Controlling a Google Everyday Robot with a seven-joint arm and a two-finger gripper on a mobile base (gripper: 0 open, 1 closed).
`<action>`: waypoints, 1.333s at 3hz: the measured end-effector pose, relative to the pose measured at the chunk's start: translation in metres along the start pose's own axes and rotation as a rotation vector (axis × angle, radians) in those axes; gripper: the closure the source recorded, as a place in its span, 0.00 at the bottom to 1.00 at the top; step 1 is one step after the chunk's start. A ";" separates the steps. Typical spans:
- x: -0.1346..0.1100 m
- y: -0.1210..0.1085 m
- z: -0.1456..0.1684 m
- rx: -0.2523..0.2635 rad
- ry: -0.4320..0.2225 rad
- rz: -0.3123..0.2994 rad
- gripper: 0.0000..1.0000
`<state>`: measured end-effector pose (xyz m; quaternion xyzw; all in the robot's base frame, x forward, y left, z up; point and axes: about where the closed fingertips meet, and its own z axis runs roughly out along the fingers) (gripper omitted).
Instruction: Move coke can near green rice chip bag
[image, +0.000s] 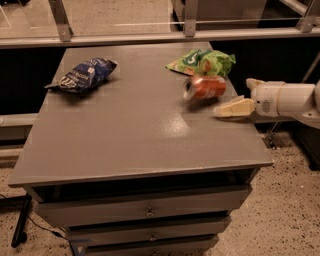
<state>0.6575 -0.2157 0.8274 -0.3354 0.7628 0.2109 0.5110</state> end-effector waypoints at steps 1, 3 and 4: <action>0.008 0.004 -0.046 0.033 -0.085 0.028 0.00; 0.005 0.010 -0.132 0.076 -0.261 0.032 0.00; 0.005 0.011 -0.137 0.078 -0.267 0.030 0.00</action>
Offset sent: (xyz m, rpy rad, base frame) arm -0.1063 -0.1048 0.0477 0.1682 -0.1770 -0.1471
